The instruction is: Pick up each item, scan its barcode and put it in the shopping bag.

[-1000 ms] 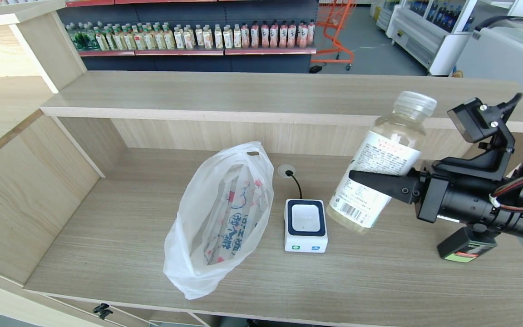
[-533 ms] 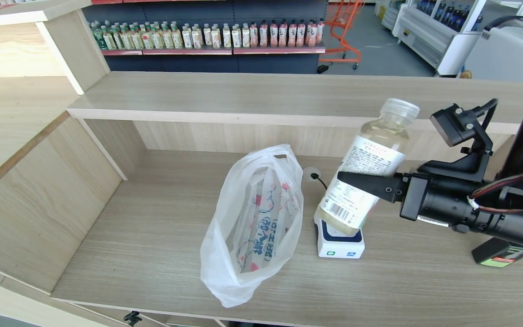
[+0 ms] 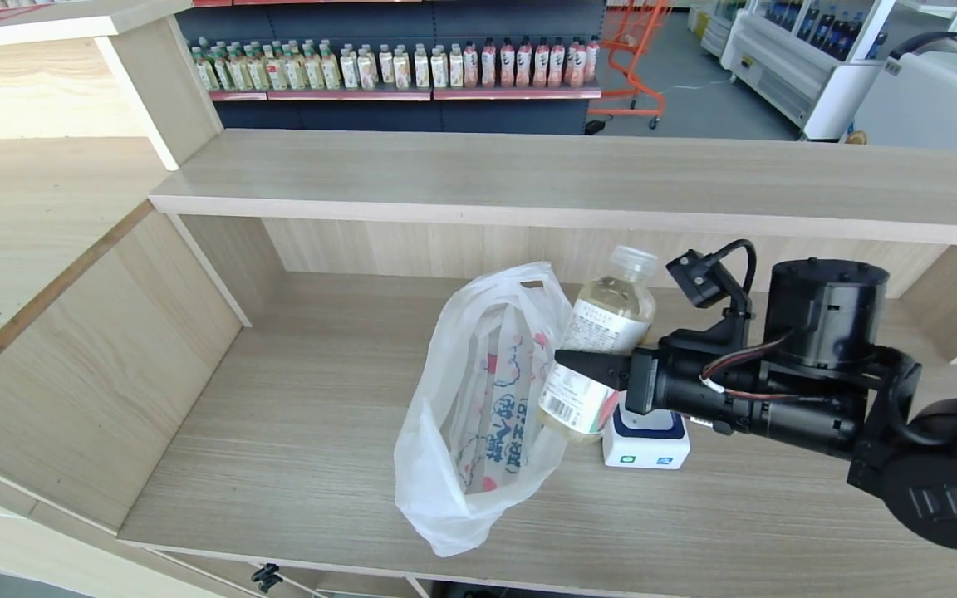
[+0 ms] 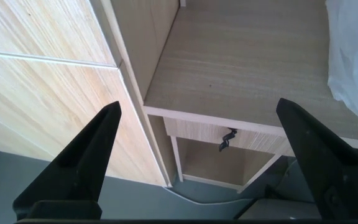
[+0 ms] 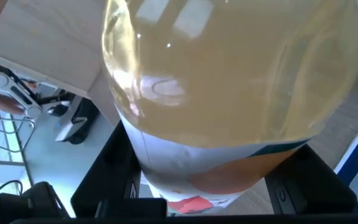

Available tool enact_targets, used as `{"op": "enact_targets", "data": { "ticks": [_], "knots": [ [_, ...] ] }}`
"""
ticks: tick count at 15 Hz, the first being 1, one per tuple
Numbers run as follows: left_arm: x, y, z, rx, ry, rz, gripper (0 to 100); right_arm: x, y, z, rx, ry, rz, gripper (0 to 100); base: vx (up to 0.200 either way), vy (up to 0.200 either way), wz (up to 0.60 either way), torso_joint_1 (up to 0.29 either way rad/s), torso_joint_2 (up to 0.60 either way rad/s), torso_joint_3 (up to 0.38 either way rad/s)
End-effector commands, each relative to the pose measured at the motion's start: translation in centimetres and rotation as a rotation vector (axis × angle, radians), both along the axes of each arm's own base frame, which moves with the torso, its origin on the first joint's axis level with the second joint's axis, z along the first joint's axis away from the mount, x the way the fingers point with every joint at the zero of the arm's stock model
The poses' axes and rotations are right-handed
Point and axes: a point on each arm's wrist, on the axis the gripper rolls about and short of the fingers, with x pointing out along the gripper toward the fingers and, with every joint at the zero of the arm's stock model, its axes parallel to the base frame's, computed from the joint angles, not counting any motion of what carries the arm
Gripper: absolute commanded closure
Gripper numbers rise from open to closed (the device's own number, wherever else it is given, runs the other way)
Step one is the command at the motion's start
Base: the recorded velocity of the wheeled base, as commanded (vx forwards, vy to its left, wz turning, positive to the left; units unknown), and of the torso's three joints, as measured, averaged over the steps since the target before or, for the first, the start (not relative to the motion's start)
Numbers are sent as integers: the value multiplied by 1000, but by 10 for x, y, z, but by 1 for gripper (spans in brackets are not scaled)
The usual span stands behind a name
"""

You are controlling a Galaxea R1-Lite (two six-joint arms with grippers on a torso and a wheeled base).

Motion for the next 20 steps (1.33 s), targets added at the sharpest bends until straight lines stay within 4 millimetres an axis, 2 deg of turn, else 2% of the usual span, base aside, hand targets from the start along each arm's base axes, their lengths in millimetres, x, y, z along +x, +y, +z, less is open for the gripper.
{"op": "enact_targets", "data": {
  "ticks": [1, 2, 3, 6, 7, 13, 16, 20],
  "knots": [
    [0, 0, 0, 0, 0, 1, 0, 16, 23, -31, -53, 51, -25, 100, 0, 0, 0, 0, 0, 0],
    [0, 0, 0, 0, 0, 1, 0, 22, 27, -36, -53, 44, -39, 100, 0, 0, 0, 0, 0, 0],
    [0, 0, 0, 0, 0, 1, 0, 33, 40, -46, -32, -1, -51, 100, 0, 0, 0, 0, 0, 0],
    [0, 0, 0, 0, 0, 1, 0, 43, 55, -70, -83, -92, -8, 100, 0, 0, 0, 0, 0, 0],
    [0, 0, 0, 0, 0, 1, 0, 44, 67, -77, -111, -116, 22, 100, 0, 0, 0, 0, 0, 0],
    [0, 0, 0, 0, 0, 1, 0, 74, 111, -102, -245, -343, 99, 100, 0, 0, 0, 0, 0, 0],
    [0, 0, 0, 0, 0, 1, 0, 85, 117, -118, -303, -394, 108, 100, 0, 0, 0, 0, 0, 0],
    [0, 0, 0, 0, 0, 1, 0, 88, 118, -131, -300, -443, 99, 100, 0, 0, 0, 0, 0, 0]
  ]
}}
